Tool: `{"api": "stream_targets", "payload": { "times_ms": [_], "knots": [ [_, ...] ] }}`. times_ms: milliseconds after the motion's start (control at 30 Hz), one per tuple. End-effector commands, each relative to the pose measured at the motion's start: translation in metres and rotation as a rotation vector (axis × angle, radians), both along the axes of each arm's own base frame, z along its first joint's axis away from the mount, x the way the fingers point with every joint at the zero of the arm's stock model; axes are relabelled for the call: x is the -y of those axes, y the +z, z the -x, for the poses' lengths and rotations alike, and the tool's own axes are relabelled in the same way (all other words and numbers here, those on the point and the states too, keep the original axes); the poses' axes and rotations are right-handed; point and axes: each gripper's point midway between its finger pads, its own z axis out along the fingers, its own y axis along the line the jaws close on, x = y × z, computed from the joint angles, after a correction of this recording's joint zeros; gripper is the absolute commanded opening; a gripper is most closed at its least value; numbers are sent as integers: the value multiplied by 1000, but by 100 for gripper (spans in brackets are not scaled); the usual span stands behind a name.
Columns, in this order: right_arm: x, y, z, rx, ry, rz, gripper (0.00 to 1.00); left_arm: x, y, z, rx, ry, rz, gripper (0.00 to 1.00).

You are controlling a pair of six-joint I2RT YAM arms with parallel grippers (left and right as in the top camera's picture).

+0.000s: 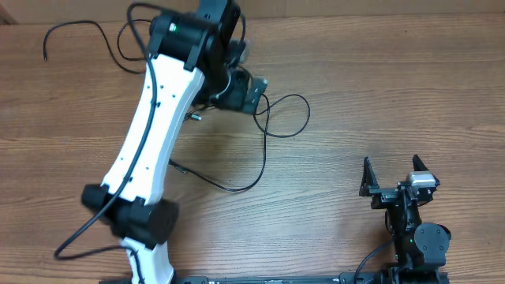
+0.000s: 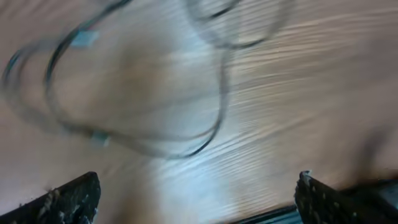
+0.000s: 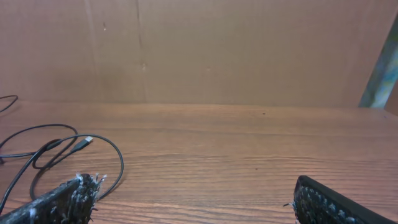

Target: Untangle cables

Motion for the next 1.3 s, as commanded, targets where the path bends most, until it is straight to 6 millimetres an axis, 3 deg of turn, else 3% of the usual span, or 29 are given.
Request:
{"api": "stream_targets", "payload": {
  "times_ms": [0,200,500,767,967,1200,1267],
  "knots": [
    [-1,-2,0,3,3,-3,100,-50,-13,15,-6,422,-202,99],
    [-1,-2,0,3,3,-3,100,-65,-43,38,-96,761,-247,100],
    [-1,-2,0,3,3,-3,100,-70,-112,64,-219,1045,-319,100],
    [-1,-2,0,3,3,-3,100,-40,-181,82,-376,1026,-184,100],
    [-1,-2,0,3,3,-3,100,-26,-223,88,-394,971,-92,100],
    [-1,-2,0,3,3,-3,100,-27,-239,97,-400,914,-79,100],
    [-1,-2,0,3,3,-3,100,-26,-239,95,-392,900,-74,95]
  ]
}}
